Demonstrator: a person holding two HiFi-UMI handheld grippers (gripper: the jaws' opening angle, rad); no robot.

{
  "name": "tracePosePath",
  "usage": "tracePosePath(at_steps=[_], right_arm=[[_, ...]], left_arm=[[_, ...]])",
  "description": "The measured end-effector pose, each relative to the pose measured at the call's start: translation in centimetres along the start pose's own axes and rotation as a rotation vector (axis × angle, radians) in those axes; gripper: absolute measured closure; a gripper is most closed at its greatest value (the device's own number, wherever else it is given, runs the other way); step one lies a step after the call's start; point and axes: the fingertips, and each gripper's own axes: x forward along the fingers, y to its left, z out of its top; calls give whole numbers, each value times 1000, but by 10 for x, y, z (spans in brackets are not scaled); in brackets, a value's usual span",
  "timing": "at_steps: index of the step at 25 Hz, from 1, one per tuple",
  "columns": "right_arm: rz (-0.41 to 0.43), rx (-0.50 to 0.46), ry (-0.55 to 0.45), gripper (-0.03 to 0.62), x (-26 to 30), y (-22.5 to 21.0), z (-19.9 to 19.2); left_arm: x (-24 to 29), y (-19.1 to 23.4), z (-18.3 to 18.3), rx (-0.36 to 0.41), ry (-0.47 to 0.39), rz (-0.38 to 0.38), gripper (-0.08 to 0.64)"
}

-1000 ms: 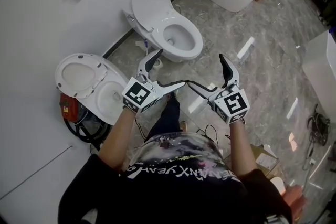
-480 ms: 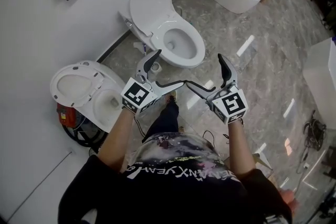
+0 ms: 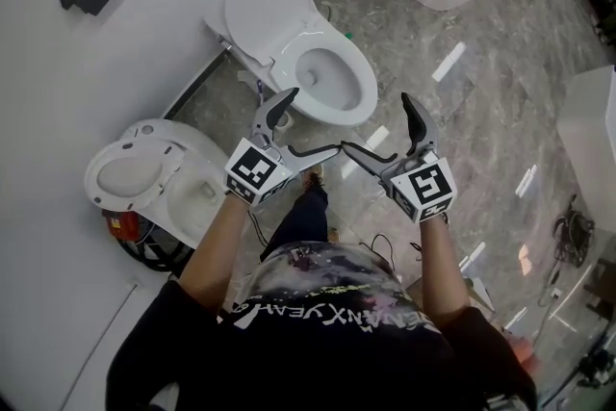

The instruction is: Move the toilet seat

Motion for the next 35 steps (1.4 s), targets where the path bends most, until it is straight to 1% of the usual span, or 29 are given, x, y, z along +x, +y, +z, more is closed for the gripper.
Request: tracePosePath(at_steps=[9, 12, 16, 18, 20, 23, 28, 32, 35], right_arm=[[-26, 71, 90, 8, 51, -39, -35], [-27, 98, 121, 9, 61, -46, -56], [-27, 146, 162, 8, 74, -53, -93], [-28, 172, 179, 9, 80, -59, -118], [-33, 200, 194, 9, 86, -68, -148], [-44, 256, 222, 9, 97, -82, -195], [-61, 328, 290, 9, 119, -112, -277], [-69, 400, 325, 9, 137, -131, -341], [-79, 454, 337, 10, 151, -144, -381]], left_arm=[[36, 37, -46, -117, 51, -50, 32], [45, 45, -67, -145, 72, -54, 32], [54, 56, -96, -215, 86, -43, 32], [59, 59, -113, -238, 89, -36, 32], [65, 59, -131, -240, 88, -30, 32], [75, 60, -167, -267, 98, -15, 34], [104, 64, -241, -410, 135, 25, 34], [126, 59, -303, -500, 173, 48, 34], [141, 56, -345, -622, 169, 58, 34]])
